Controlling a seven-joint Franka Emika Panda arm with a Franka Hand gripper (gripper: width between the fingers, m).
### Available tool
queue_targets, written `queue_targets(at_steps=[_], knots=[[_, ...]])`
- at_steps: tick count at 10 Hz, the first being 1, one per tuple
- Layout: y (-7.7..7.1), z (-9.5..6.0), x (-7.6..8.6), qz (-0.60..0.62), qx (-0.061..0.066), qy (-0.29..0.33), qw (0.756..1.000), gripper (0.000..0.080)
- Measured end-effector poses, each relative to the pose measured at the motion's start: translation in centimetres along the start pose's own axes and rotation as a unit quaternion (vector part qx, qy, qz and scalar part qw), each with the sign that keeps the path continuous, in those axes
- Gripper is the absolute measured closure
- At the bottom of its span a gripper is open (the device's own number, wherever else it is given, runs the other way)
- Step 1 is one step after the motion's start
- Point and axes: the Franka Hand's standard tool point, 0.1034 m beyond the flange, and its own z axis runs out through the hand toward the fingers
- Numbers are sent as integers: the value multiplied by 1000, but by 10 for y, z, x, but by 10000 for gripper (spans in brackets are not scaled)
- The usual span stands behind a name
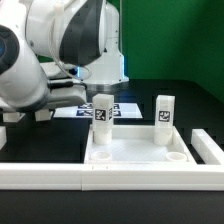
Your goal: Assemble square table
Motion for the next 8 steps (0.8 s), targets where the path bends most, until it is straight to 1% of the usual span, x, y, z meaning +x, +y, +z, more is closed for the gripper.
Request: queue_targets(at_steps=[2, 3, 4, 5, 6, 7, 8], knots=[[-5, -30, -14, -21, 1, 8, 1000, 509], [-12, -57, -26, -43, -5, 33, 999, 509], [-17, -68, -36, -46, -5, 39, 998, 509], [-17, -76, -34, -46, -8, 58, 997, 509], [-16, -80, -28, -47, -10, 107, 993, 509], [-16, -80, -29, -47, -9, 143, 989, 509], [-16, -83, -28, -47, -13, 174, 984, 509]])
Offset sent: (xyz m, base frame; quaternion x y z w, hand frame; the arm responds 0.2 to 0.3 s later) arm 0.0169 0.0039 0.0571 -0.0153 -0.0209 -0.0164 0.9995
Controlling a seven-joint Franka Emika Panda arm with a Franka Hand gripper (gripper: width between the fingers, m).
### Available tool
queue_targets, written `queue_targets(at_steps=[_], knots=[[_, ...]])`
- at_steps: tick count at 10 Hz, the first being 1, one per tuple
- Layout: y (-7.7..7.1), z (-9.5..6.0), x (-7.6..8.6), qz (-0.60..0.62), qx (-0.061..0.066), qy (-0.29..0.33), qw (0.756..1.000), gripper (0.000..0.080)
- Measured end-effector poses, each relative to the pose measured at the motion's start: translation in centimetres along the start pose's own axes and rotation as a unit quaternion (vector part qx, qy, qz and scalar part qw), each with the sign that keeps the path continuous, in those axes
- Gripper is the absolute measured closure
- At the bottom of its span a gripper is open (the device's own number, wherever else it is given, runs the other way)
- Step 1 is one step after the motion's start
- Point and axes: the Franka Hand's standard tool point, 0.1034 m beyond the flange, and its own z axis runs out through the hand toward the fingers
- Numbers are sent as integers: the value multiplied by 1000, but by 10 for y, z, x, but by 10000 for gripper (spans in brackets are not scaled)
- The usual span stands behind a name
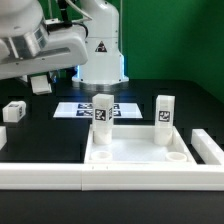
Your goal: Assemble square table
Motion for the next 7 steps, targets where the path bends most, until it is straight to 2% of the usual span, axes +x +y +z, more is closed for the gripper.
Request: queue_targets(at_steps=[1, 3, 4, 5, 6, 7], knots=[[-2, -14, 7, -7, -11, 35, 999, 509], [-6, -58, 17, -24, -31, 97, 995, 509], [-10, -85, 24, -29, -40, 130, 990, 509], [-5, -86, 31, -33, -49, 178, 982, 509], [-4, -77, 25, -31, -47, 191, 980, 509], [-1, -82, 29, -33, -54, 230, 971, 509]])
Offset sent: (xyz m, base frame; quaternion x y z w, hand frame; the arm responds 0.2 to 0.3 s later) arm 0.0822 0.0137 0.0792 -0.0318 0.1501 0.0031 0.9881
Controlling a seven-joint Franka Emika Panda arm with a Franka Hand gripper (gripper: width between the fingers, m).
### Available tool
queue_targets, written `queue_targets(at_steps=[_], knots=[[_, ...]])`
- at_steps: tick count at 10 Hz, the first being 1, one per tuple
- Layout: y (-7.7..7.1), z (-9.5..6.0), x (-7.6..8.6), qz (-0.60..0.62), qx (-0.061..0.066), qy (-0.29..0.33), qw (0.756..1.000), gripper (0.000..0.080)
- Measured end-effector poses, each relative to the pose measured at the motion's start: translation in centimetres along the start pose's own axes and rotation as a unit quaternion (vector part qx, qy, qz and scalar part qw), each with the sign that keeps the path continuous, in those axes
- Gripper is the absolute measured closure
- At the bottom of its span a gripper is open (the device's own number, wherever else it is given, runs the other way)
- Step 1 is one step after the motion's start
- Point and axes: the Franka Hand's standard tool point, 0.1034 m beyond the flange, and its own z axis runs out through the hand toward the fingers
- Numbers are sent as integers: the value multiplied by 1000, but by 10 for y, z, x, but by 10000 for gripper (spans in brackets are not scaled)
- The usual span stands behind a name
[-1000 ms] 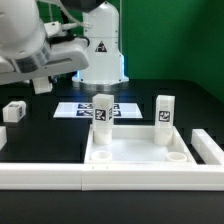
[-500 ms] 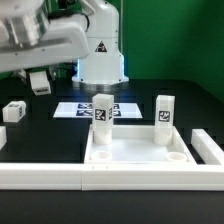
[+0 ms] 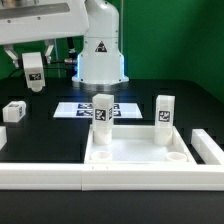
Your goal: Assemble square table
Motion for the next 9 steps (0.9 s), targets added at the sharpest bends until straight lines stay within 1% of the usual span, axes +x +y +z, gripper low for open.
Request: queue_targets(at_steps=[1, 2, 3, 4, 5, 6, 7, 8, 9], knots=[[2, 0, 1, 0, -6, 32, 999, 509], [0, 0, 5, 11, -14, 62, 998, 509], [-12, -1, 18, 14, -27, 104, 994, 509], [-24, -6, 32, 20, -35, 129, 991, 509], [-38, -17, 52, 29, -38, 149, 988, 509], [-49, -26, 71, 44, -50, 186, 980, 509], [-62, -28, 88, 56, -57, 216, 973, 509], [-73, -30, 98, 59, -60, 237, 968, 509], [-71, -35, 101, 75, -72, 283, 953, 509]])
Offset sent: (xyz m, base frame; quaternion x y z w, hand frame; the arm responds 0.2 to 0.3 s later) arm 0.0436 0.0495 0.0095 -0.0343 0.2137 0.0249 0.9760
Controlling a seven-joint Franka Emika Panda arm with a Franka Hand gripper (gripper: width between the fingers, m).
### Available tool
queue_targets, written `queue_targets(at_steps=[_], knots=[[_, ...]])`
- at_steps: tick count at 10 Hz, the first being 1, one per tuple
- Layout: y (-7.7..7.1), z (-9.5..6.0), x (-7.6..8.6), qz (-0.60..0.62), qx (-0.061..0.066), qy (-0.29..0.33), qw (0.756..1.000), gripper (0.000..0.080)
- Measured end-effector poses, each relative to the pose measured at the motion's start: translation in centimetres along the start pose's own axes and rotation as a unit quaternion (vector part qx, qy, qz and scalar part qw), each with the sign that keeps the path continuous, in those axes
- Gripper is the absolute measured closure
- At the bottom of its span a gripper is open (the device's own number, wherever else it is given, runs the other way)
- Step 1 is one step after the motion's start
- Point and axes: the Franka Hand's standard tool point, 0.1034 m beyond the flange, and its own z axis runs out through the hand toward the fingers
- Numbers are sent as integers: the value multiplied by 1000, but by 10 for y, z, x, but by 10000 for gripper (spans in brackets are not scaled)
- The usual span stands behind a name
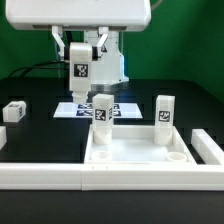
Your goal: Assemble square table
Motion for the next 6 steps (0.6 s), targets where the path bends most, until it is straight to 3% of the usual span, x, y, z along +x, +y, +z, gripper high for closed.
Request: queue_targets(at_steps=[1, 2, 6], knots=[[0, -4, 0, 2, -20, 46, 999, 509], [19, -9, -7, 5, -42, 78, 996, 509], [15, -5, -11, 8, -36, 77, 996, 509]])
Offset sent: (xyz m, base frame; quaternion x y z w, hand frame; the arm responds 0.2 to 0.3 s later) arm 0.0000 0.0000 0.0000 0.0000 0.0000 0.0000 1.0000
